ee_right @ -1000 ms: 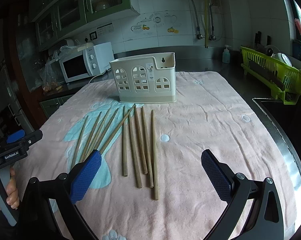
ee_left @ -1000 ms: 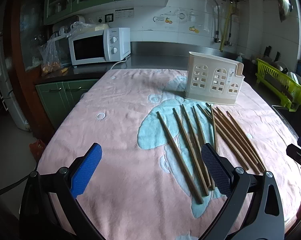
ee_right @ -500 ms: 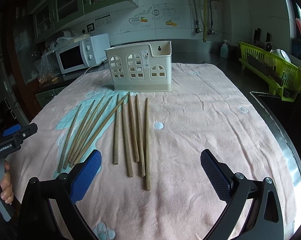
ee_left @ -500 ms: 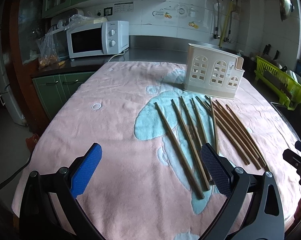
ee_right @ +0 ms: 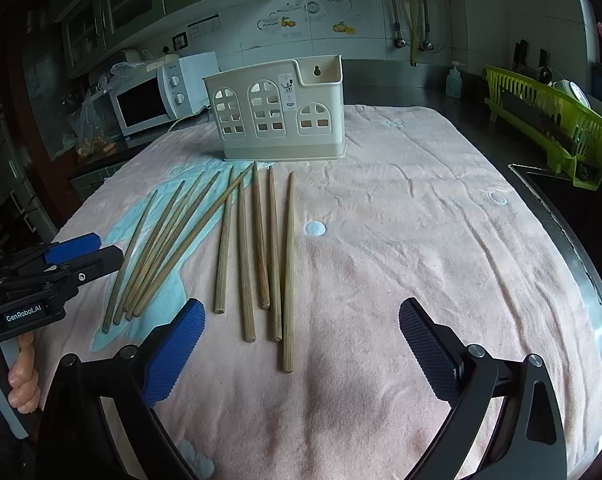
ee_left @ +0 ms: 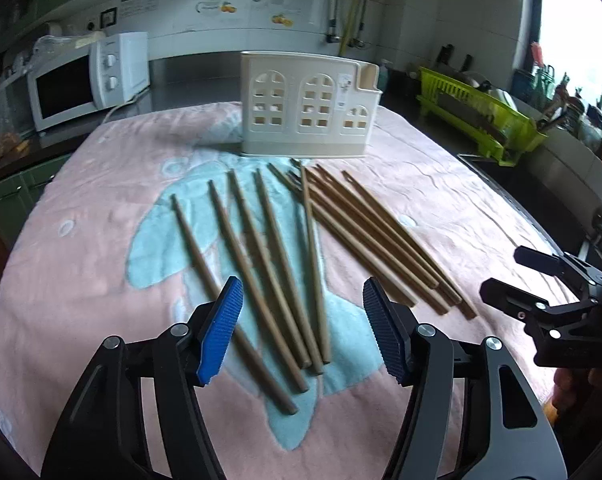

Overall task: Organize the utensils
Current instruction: 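Lower the left tool and grasp a wooden chopstick while the right tool grasps another chopstick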

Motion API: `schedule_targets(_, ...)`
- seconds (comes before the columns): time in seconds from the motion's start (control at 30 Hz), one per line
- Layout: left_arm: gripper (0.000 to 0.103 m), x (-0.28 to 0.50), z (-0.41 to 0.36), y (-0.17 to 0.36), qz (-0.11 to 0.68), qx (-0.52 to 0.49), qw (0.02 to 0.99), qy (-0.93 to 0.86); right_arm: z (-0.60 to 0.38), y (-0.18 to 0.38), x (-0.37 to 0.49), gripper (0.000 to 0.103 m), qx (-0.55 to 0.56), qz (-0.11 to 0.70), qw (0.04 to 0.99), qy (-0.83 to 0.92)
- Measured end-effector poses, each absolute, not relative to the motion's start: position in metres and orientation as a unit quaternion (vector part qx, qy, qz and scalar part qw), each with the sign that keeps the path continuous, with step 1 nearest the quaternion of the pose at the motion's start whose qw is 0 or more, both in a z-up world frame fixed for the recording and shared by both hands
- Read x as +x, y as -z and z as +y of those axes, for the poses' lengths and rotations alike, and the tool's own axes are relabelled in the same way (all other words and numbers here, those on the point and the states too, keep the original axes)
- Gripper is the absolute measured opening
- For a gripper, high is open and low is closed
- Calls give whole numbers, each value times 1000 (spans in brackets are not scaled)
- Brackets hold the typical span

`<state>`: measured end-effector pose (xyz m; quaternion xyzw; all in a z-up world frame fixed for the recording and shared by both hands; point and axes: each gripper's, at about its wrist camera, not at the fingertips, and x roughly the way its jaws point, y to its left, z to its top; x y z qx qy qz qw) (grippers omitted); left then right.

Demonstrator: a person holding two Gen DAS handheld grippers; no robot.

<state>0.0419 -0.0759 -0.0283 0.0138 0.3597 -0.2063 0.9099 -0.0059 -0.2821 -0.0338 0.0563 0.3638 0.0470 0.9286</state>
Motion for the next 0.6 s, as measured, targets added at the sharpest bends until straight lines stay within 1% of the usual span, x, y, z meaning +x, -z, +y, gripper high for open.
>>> schedule_targets(0.07,50,47,-85,33,371,16,900,227,-285,36,-5,94,63,366,927,-49)
schedule_targets(0.1,48,49,-88,35,377,17,895,236,-286,37,-4,94,67,367,927,-50)
schedule_targets(0.17,39,56,-95,42,392,17,886,248,-289,39,-3,94,75,368,925,-53)
schedule_targets(0.33,28,71,-106,55,420,33,873,246,-294,41,-2,94,88,370,923,-59)
schedule_targets(0.43,27,77,-105,61,432,34,870,235,-294,41,-1,94,90,369,923,-61)
schedule_targets(0.6,26,79,-109,68,443,46,865,231,-296,41,-1,94,93,369,923,-61)
